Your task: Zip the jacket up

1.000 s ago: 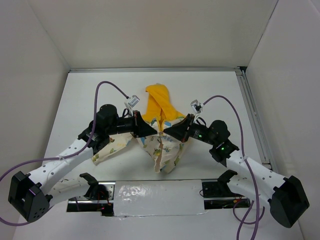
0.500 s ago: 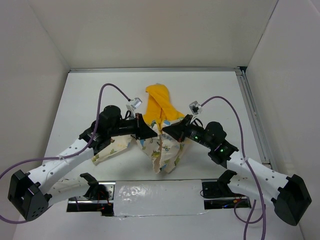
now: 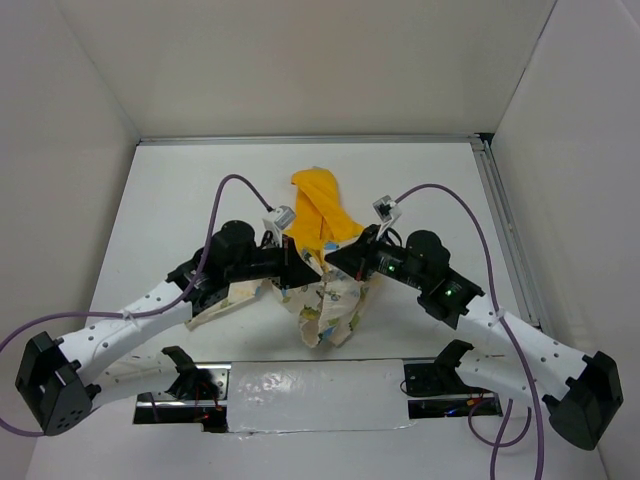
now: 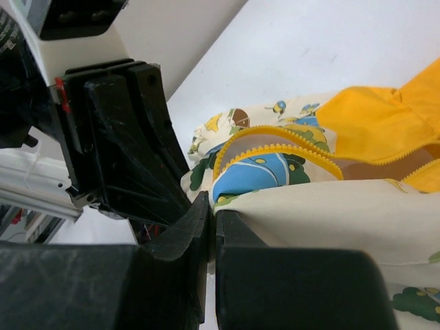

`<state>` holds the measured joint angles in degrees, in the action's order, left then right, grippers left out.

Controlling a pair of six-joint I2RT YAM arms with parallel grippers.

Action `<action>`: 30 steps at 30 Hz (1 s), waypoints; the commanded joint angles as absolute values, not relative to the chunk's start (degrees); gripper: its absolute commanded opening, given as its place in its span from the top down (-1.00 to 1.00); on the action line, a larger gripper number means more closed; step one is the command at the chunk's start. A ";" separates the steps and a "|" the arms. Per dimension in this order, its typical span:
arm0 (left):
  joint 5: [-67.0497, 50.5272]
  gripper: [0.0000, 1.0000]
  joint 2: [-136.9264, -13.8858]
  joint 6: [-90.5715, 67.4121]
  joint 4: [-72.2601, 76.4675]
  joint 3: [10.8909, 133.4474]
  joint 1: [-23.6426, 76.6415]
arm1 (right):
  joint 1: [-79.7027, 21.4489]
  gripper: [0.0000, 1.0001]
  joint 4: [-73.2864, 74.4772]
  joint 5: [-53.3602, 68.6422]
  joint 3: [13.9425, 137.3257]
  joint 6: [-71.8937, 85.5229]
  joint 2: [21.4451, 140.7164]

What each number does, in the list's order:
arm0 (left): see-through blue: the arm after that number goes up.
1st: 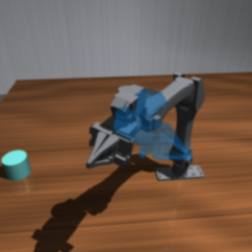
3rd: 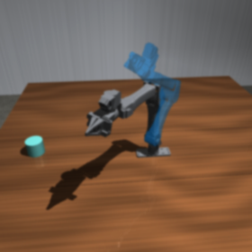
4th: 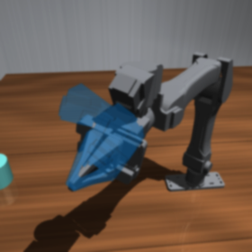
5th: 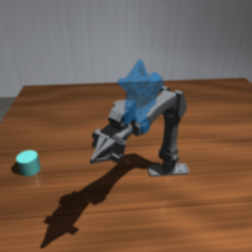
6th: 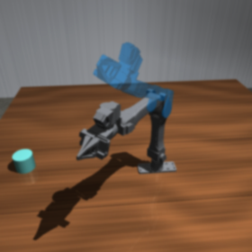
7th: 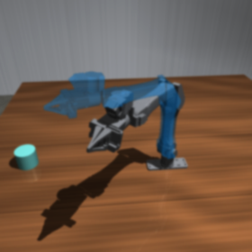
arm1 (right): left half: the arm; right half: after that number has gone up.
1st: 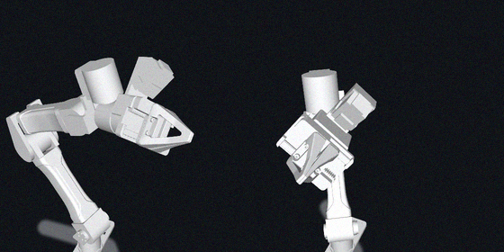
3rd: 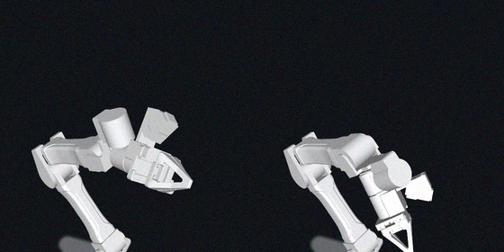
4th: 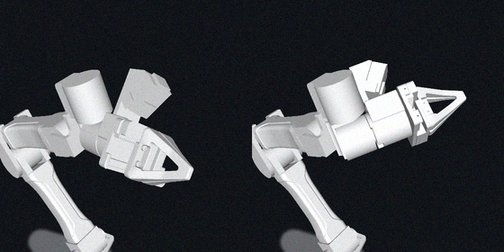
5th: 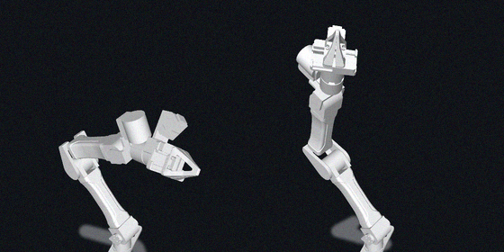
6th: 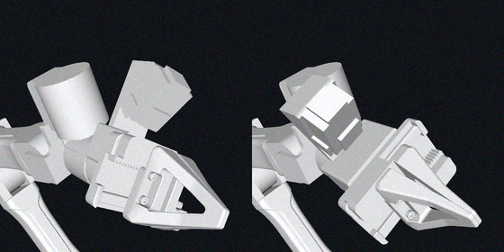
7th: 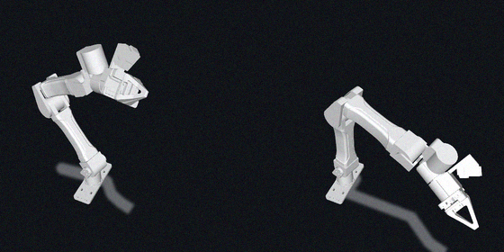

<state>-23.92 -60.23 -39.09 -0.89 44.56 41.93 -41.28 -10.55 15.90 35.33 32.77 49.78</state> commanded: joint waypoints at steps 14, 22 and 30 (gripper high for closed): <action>-26.01 1.00 -63.45 -39.90 -9.23 44.55 44.04 | -36.39 0.79 1.82 15.73 46.06 33.31 57.21; -26.80 1.00 -69.61 -43.68 -11.43 49.74 40.78 | -41.21 -0.22 12.65 8.98 45.79 30.50 58.01; -30.48 1.00 -69.52 -47.90 -12.66 52.29 37.10 | -49.63 -0.46 24.60 -7.19 51.41 25.59 55.20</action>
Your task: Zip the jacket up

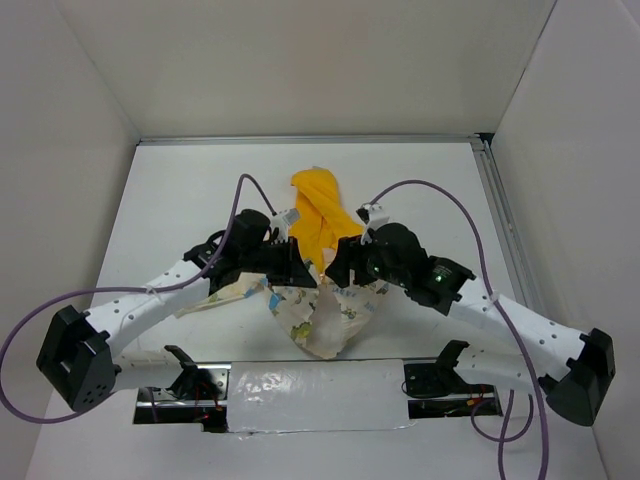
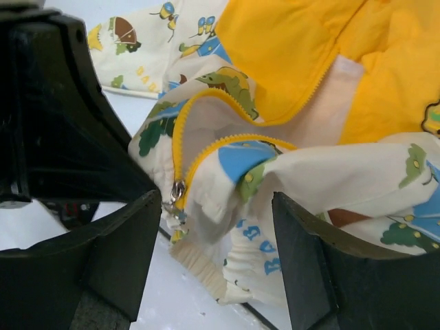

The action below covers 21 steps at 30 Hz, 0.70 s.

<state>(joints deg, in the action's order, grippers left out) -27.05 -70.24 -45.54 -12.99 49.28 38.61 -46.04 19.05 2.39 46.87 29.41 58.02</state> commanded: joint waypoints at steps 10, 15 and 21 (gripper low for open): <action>-36.38 1.00 -73.04 -48.78 -17.49 57.22 34.72 | -74.25 -0.72 33.66 -41.87 53.70 12.22 56.42; -37.09 1.00 -72.42 -49.48 -17.32 56.51 34.37 | -77.78 -0.63 29.46 -46.31 53.44 9.15 62.48; -37.18 1.00 -71.98 -49.04 -18.19 57.13 34.01 | -81.03 -0.60 21.46 -51.14 53.00 3.09 66.18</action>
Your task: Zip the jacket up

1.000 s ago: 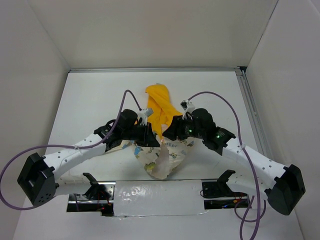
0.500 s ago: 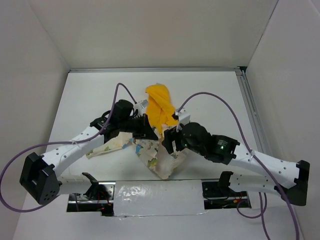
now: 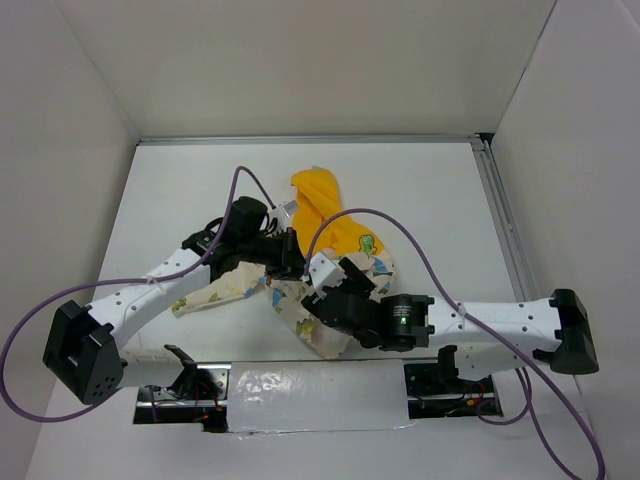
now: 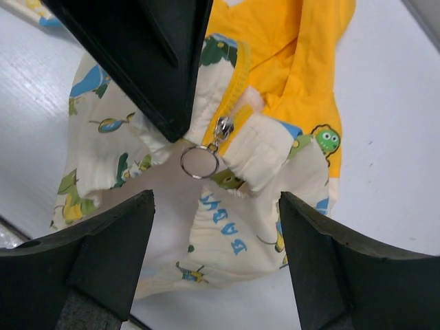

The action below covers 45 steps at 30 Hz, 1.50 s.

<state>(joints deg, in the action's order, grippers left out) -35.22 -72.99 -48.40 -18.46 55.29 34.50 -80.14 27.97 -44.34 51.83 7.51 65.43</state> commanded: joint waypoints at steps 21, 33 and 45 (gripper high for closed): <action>-38.50 1.00 -71.72 -47.99 -17.58 55.72 33.57 | -81.48 0.31 12.13 -50.01 52.12 -3.08 67.41; -36.65 1.00 -71.89 -47.81 -19.25 56.60 33.57 | -80.07 -0.19 20.38 -42.88 53.87 -0.53 68.20; -37.62 1.00 -71.98 -47.46 -19.16 57.39 33.57 | -80.24 -0.04 17.41 -51.84 53.35 -0.70 72.33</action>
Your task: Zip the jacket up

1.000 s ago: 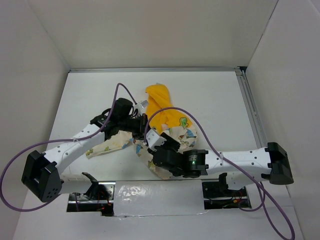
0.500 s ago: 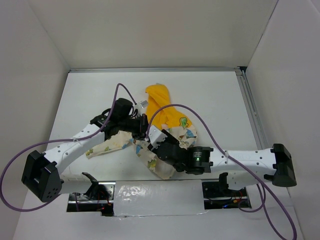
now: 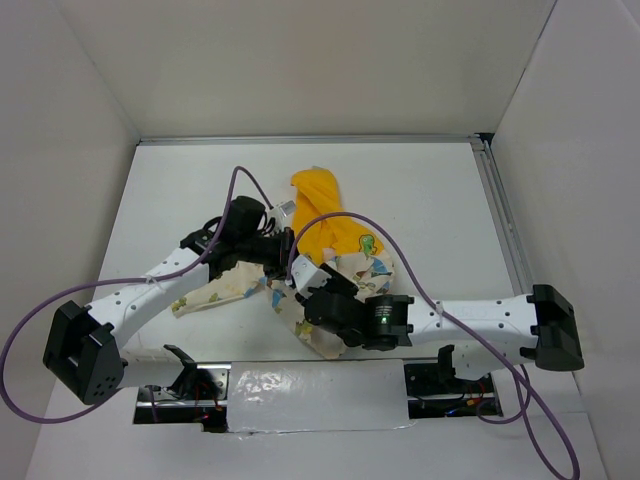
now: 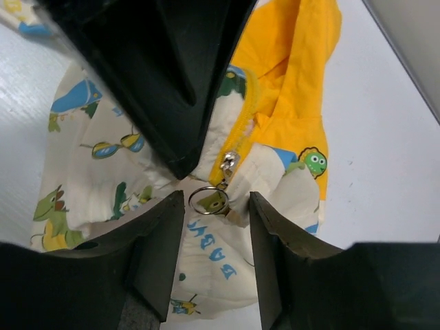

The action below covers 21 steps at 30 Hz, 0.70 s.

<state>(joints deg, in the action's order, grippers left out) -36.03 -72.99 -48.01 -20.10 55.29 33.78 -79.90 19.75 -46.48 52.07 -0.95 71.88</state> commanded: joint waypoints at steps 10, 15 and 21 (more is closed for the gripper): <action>-36.83 1.00 -72.86 -46.85 -19.69 57.13 33.57 | -80.07 1.00 14.32 -42.65 51.94 -1.67 66.81; -33.85 1.00 -72.86 -46.23 -20.91 57.13 33.84 | -77.18 1.00 19.32 -32.79 53.87 -1.23 65.91; -32.61 1.00 -72.51 -43.86 -21.27 57.74 34.54 | -74.80 1.00 20.83 -26.73 55.02 -1.14 66.97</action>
